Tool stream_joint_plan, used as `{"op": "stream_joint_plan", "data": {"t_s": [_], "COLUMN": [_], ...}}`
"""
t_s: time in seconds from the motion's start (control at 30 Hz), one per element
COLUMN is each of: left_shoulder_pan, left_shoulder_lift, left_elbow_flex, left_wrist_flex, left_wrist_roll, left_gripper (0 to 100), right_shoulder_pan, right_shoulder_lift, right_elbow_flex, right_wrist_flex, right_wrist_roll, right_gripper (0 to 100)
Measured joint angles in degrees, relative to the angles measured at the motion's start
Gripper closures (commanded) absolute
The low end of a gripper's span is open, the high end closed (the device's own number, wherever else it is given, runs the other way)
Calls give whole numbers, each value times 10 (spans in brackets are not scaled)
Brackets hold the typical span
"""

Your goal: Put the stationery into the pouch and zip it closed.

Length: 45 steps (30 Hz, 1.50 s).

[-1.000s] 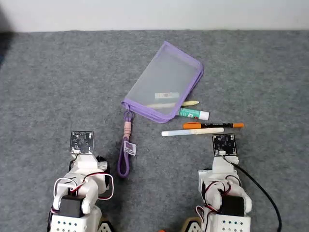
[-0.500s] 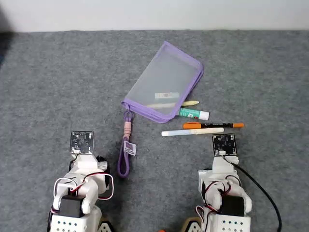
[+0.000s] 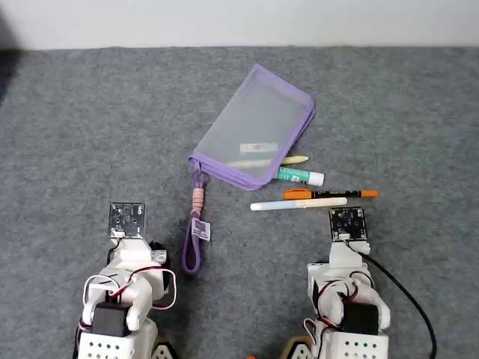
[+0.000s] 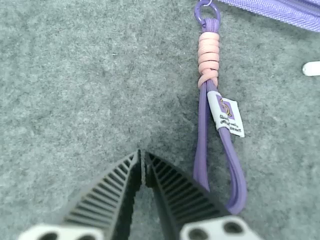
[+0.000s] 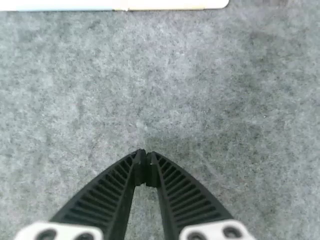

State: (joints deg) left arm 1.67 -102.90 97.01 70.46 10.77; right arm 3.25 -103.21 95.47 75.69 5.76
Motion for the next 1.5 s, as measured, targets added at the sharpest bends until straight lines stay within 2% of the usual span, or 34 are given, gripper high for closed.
{"op": "stream_joint_plan", "data": {"t_s": [0.93, 1.2, 1.5], "left_shoulder_pan": [0, 0, 0], "left_shoulder_lift": [0, 0, 0], "left_elbow_flex": [0, 0, 0], "left_wrist_flex": [0, 0, 0], "left_wrist_roll": [0, 0, 0], "left_gripper": [987, 987, 987], "right_shoulder_pan": [0, 0, -151], "right_shoulder_lift": [0, 1, 39], "right_elbow_flex": [0, -14, -149], "right_wrist_flex": [0, -90, -91], "right_wrist_roll": [0, -19, -129], "right_gripper": [990, 991, 991]}}
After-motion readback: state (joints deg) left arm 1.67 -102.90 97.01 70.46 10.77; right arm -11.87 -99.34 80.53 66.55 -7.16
